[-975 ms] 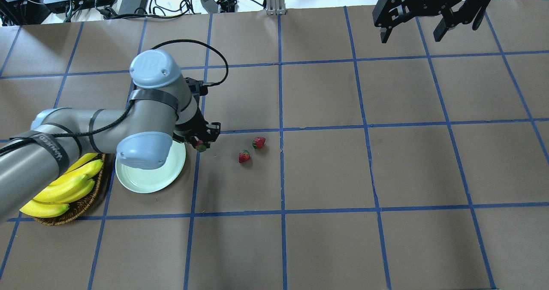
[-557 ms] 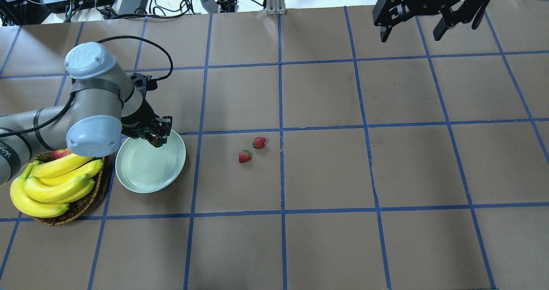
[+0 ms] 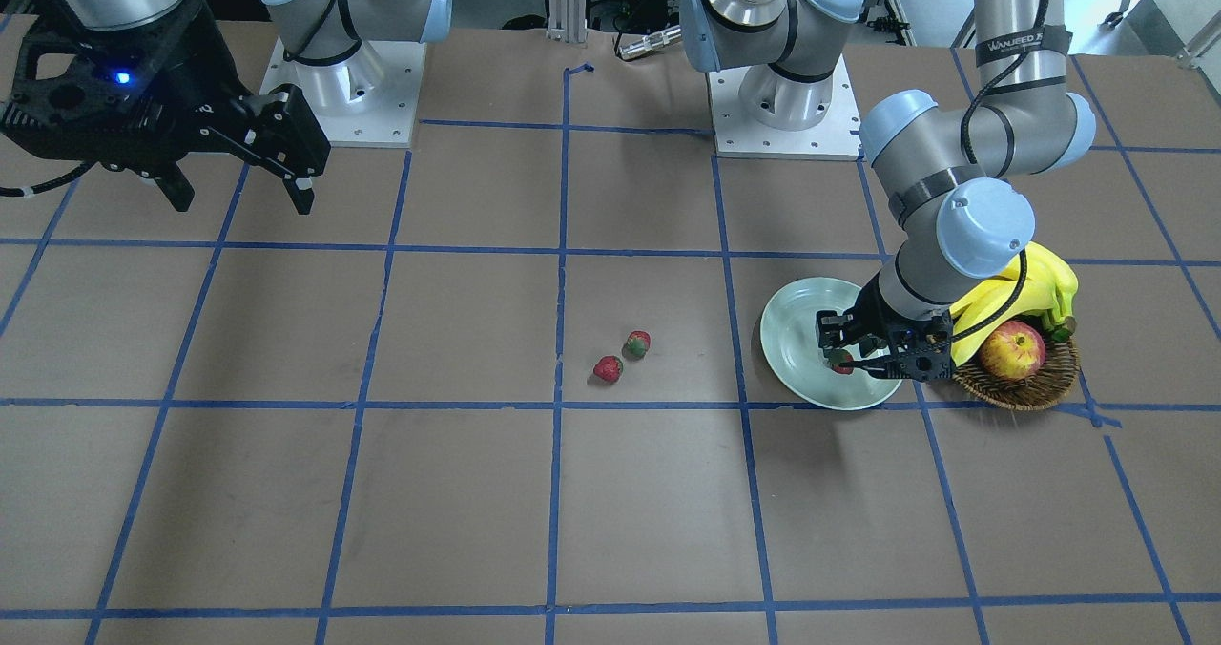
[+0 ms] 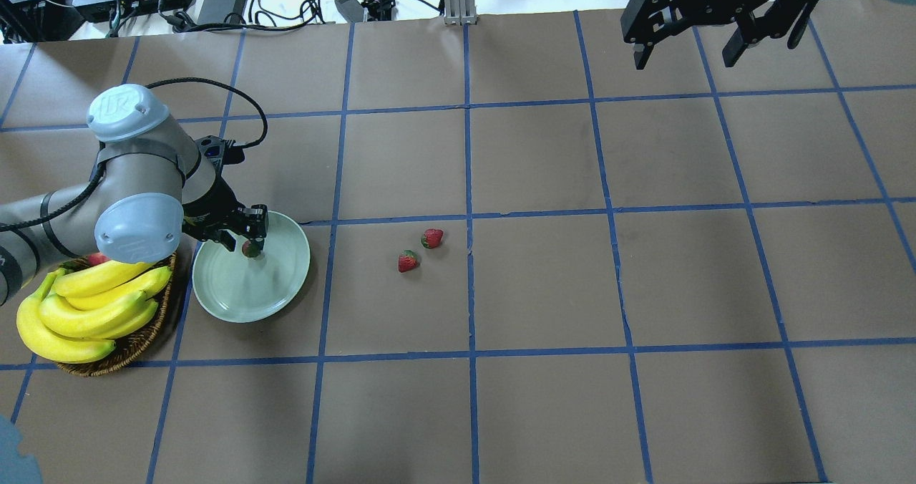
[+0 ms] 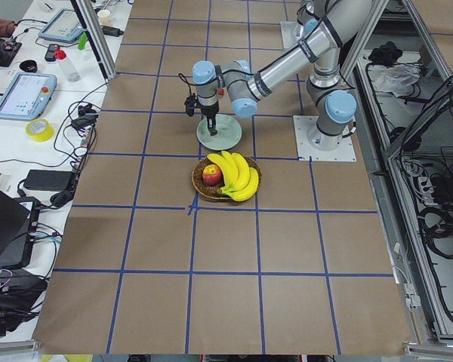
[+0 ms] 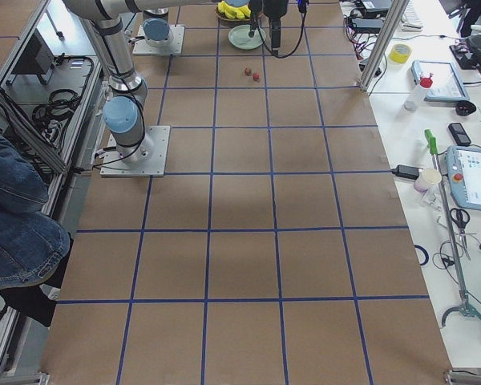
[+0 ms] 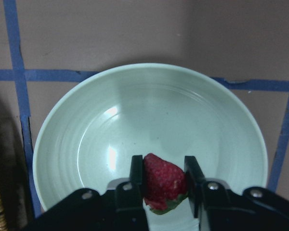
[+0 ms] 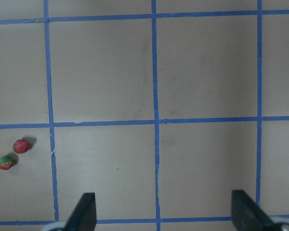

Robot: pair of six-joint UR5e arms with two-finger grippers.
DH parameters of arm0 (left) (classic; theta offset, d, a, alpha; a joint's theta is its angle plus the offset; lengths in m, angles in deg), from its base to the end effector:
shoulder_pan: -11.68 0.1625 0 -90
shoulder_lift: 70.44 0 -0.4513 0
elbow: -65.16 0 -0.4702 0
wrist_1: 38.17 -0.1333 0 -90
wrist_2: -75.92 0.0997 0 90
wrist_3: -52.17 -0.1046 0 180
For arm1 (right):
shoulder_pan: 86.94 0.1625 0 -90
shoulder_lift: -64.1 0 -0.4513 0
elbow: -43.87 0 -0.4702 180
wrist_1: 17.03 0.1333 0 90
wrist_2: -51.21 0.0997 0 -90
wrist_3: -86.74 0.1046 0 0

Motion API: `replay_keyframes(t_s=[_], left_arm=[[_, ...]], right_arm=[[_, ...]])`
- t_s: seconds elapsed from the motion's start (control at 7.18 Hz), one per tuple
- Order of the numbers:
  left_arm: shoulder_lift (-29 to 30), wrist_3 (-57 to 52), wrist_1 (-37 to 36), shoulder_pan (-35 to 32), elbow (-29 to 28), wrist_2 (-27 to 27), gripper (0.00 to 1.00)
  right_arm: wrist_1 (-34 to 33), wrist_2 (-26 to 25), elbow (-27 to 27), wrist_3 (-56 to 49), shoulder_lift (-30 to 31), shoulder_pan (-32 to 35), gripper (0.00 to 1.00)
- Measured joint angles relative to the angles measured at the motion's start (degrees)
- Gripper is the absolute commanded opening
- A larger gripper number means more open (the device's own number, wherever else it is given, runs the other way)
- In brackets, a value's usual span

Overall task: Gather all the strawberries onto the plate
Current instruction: 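Lift the strawberry into the plate and open the left gripper, then move the left gripper back and grasp the second strawberry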

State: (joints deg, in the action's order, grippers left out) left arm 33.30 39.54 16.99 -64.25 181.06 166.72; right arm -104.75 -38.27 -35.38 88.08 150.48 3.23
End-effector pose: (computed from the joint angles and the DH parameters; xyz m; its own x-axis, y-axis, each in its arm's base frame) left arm 0.0082 -0.5751 0.1884 -0.9997 -0.0247 0.0047 -0.0243 0.9961 0.0847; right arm 0.1360 -0.6028 0.5755 -0.9997 0.0196 -0.0110 0.0204 0.9962 -0.0843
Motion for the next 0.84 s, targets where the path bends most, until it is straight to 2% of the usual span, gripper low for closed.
replay_keyframes(t_s=[0.28, 0.56, 0.84], left_arm=[[-1.85, 1.19, 0.47, -3.7, -1.08, -1.41, 1.0], [-2.54, 2.97, -2.08, -15.49, -1.83, -3.83, 1.0], [-0.71, 4.46, -6.8, -23.0, -1.71, -4.38, 0.99]], right_arm=[[-0.1, 0.06, -0.03, 0.0, 0.02, 0.0, 1.0], [-0.23, 0.08, -0.03, 0.0, 0.02, 0.0, 1.0], [-0.28, 0.95, -0.06, 0.0, 0.02, 0.0, 1.0]])
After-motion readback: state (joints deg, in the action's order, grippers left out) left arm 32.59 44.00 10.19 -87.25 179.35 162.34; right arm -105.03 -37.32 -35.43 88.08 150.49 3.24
